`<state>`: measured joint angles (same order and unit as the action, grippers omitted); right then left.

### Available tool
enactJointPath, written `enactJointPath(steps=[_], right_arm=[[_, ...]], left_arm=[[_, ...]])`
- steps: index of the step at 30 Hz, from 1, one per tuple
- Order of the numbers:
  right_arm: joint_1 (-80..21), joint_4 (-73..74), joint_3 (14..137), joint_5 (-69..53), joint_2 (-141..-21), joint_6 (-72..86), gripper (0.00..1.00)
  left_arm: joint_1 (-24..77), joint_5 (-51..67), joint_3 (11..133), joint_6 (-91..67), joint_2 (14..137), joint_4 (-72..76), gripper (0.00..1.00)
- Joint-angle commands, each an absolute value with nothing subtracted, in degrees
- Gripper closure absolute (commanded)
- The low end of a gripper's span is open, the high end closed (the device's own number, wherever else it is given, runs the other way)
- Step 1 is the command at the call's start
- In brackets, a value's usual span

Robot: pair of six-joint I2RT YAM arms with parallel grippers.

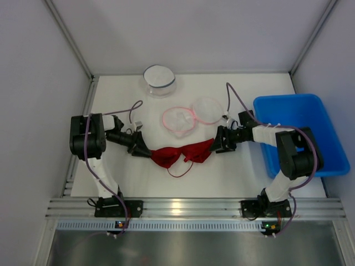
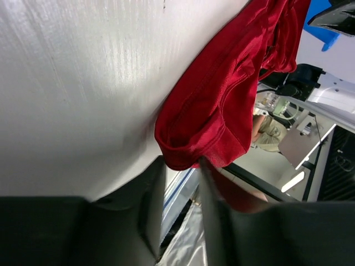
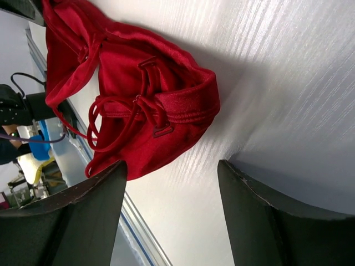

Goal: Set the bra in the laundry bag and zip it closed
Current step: Adjust the bra at the center of the board.

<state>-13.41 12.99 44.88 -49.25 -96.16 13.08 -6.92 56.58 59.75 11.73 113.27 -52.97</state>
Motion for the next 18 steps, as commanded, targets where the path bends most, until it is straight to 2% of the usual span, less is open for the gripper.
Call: enactJointPath(steps=[1, 4, 8, 13, 18], right_arm=[[-14.06, 9.32, 45.09, -50.71, -93.87, 13.62, 0.32], [-14.06, 9.14, 45.44, -51.06, -93.78, 13.88, 0.29], [-13.97, 7.12, 46.23, -52.21, -94.57, 15.64, 0.28], [-13.97, 4.05, 47.98, -52.03, -96.06, 17.92, 0.35], [-13.89, 2.73, 48.69, -52.38, -96.94, 18.81, 0.36]], left_arm=[[-6.86, 61.43, 60.56, 14.58, 114.17, -54.05, 0.69], [-6.94, 62.84, 61.17, 14.85, 112.77, -53.97, 0.73], [-6.86, 62.84, 62.93, 14.33, 110.57, -53.97, 0.85], [-6.94, 60.74, 63.81, 13.54, 107.32, -54.05, 1.0], [-6.94, 59.68, 64.42, 12.48, 103.8, -53.96, 1.0]])
